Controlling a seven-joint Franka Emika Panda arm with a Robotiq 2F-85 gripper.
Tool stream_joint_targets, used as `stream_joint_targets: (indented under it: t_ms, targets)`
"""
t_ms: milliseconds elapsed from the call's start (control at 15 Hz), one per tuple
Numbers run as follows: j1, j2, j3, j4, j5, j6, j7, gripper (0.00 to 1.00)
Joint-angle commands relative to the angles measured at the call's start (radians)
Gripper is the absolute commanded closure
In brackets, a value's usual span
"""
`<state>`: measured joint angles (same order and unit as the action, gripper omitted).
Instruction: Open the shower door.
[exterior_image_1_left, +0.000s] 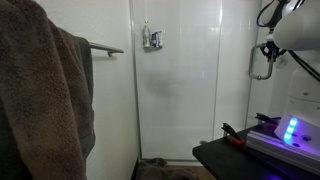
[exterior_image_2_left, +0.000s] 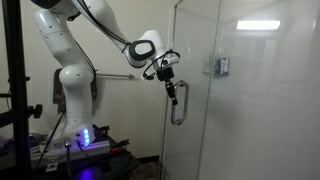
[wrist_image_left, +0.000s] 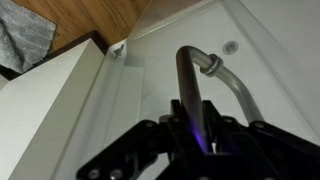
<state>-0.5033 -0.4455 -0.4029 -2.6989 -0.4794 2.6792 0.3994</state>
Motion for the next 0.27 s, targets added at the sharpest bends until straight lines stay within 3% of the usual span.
stream_joint_targets:
  t_ms: [0, 67, 200]
  targets:
    - [-0.059, 0.008, 0.067, -0.002, 0.056, 0.008, -0.039, 0.65]
    - [-0.058, 0.008, 0.070, -0.001, 0.057, 0.008, -0.038, 0.57]
    - [-0.057, 0.008, 0.074, -0.001, 0.057, 0.008, -0.038, 0.53]
